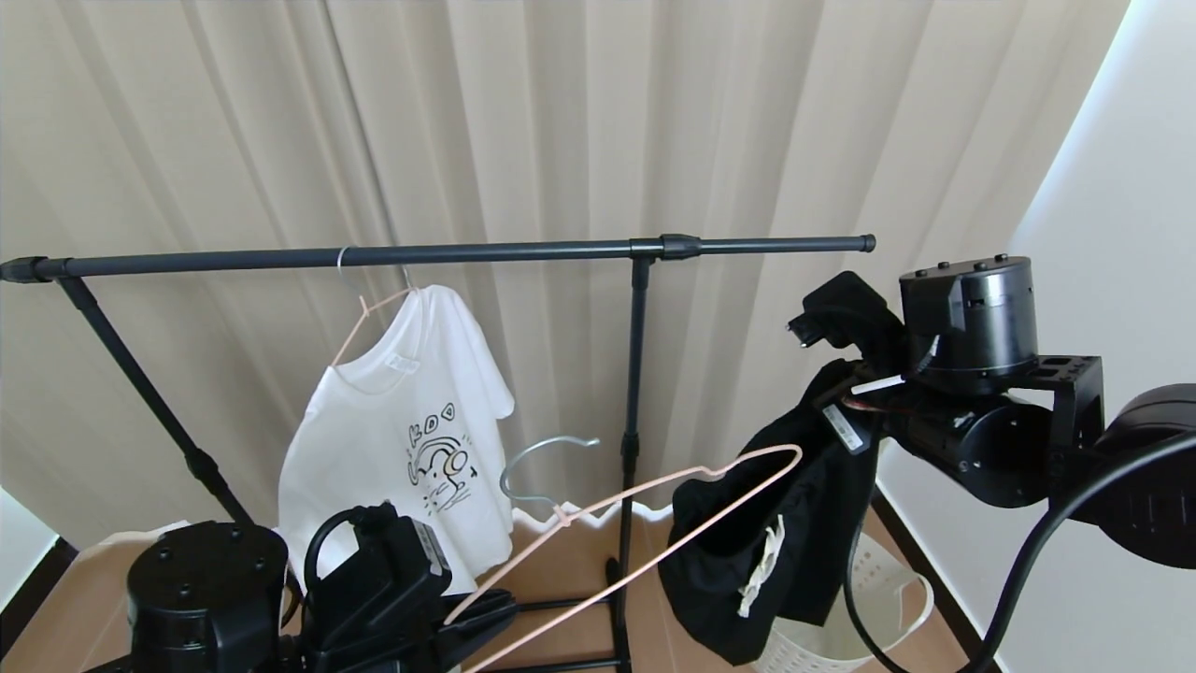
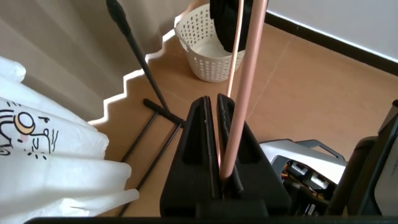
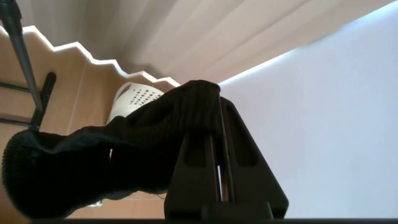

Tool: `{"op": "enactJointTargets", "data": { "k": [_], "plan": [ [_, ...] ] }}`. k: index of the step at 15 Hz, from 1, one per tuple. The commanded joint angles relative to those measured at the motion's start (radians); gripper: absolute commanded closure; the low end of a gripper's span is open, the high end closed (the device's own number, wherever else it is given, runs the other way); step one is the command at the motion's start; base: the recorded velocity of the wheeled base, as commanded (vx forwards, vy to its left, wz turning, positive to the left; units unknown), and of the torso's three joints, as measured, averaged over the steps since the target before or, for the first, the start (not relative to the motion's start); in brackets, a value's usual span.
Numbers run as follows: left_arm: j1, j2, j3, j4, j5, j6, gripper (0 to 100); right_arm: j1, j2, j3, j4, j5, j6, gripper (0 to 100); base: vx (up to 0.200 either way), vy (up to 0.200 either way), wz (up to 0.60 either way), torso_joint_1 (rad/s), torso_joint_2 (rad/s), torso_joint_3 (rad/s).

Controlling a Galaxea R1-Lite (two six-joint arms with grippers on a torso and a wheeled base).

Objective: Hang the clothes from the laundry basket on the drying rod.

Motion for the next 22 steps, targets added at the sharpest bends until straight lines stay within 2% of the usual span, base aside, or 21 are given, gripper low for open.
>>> {"op": "enactJointTargets", "data": {
  "k": [1,9,11,15,22],
  "plan": [
    [-0.002,0.011,-0.021,0.000,0.000,-0.002,100,0.032,-0.002,0.005,0.000,-0.005,0.000,100,0.000,0.000,0.00,0.000,0.00,0.000],
    [-0.022,0.109,-0.148,0.000,0.028,-0.013,100,0.093,-0.005,0.020,-0.003,-0.014,0.007,100,0.000,0.000,0.00,0.000,0.00,0.000],
    [-0.022,0.149,-0.193,-0.001,0.062,-0.028,100,0.125,-0.008,0.022,-0.003,-0.041,0.044,100,0.000,0.000,0.00,0.000,0.00,0.000],
    [-0.025,0.155,-0.197,-0.001,0.065,-0.034,100,0.177,-0.022,0.033,-0.003,-0.060,0.078,100,0.000,0.000,0.00,0.000,0.00,0.000],
    [-0.038,0.154,-0.193,-0.001,0.066,-0.056,100,0.334,-0.016,0.028,0.001,-0.069,0.254,100,0.000,0.000,0.00,0.000,0.00,0.000]
  ]
}}
